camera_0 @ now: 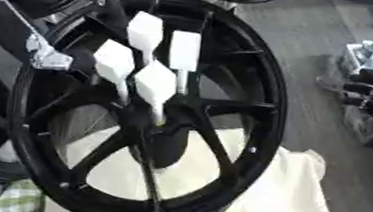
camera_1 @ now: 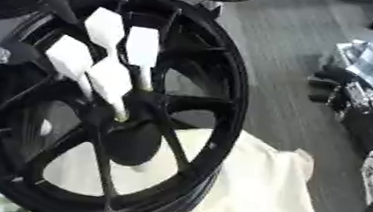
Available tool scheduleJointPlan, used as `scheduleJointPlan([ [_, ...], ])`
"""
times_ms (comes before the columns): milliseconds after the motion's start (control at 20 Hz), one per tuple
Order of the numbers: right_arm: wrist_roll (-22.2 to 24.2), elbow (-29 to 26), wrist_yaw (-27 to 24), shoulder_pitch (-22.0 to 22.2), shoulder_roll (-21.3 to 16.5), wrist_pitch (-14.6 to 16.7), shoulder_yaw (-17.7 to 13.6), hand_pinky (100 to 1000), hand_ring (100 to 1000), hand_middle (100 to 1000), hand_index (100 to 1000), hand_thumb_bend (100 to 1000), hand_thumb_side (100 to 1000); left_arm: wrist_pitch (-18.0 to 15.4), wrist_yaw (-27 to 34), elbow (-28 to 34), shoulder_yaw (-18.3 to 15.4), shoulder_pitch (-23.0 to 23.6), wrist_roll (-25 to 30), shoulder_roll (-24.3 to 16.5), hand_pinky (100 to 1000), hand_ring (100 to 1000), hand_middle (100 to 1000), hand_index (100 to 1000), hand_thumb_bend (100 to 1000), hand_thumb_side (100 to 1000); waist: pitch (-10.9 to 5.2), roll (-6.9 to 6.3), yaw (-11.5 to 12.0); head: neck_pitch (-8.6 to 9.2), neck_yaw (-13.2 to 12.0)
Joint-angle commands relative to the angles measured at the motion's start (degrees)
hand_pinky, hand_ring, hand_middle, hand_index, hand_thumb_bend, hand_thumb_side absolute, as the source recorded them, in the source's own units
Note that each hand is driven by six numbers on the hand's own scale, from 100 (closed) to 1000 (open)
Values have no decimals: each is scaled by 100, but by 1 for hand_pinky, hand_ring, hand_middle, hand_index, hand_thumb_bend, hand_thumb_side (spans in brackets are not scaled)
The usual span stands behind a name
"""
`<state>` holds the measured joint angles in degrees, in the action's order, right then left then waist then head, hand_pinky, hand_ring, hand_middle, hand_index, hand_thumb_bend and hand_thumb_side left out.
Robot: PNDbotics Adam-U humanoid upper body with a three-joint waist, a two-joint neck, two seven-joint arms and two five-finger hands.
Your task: Pull the pin out of the wheel hub.
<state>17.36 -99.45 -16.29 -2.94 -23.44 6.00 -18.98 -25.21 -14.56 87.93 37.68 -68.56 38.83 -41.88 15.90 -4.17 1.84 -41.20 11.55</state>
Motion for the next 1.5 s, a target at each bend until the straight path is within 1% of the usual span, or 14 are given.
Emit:
scheduleJointPlan([
  [50, 11, -50, 37, -8, -153, 19, -8, 716, 792, 760, 817, 100, 777, -1245, 27, -46, -33, -84, 1314, -116, 893, 775, 698, 851, 191, 627, -77, 27, -8, 34, -30],
  [200, 19, -49, 45, -7, -150, 20, -1, 716, 792, 761, 817, 100, 779, -1225, 27, -99, -18, -100, 1314, -74, 893, 781, 715, 850, 185, 646, -74, 30, -11, 32, -31],
  [350, 28, -46, 61, -3, -144, 22, 6, 716, 792, 761, 817, 100, 780, -1206, 27, -189, 22, -130, 1314, 1, 893, 784, 721, 851, 159, 683, -70, 36, -16, 30, -39],
  [450, 29, -41, 70, -4, -140, 24, 7, 716, 792, 761, 817, 100, 780, -1218, 3, -255, 79, -143, 1314, 42, 896, 789, 726, 854, 151, 729, -67, 38, -21, 31, -43],
  [650, 28, -38, 71, -8, -135, 26, 7, 716, 792, 761, 818, 100, 780, -1297, -93, -390, 149, -158, 1314, 104, 901, 794, 732, 856, 156, 758, -63, 39, -29, 23, -50],
  [800, 32, -38, 65, -11, -135, 26, 9, 716, 792, 761, 818, 100, 780, -1387, -182, -493, 147, -170, 1314, 148, 904, 800, 738, 857, 170, 763, -63, 41, -33, 22, -49],
  [950, 37, -34, 69, -12, -136, 25, 14, 716, 792, 761, 818, 100, 781, -1483, -246, -579, 161, -175, 1314, 187, 906, 803, 742, 860, 165, 793, -62, 43, -33, 25, -54],
  [1150, 43, -29, 74, -15, -131, 24, 19, 716, 792, 762, 818, 100, 782, -1606, -346, -656, 187, -187, 1314, 224, 911, 810, 748, 865, 198, 771, -59, 47, -34, 37, -69],
  [1300, 54, -26, 85, -17, -129, 22, 28, 716, 792, 762, 818, 100, 782, -1671, -407, -748, 181, -189, 1314, 259, 910, 809, 745, 863, 189, 769, -59, 48, -32, 54, -79],
  [1500, 64, -21, 84, -25, -129, 19, 34, 716, 793, 762, 818, 100, 783, -1737, -421, -824, 202, -187, 1314, 295, 907, 808, 745, 855, 179, 793, -59, 50, -37, 83, -91],
])
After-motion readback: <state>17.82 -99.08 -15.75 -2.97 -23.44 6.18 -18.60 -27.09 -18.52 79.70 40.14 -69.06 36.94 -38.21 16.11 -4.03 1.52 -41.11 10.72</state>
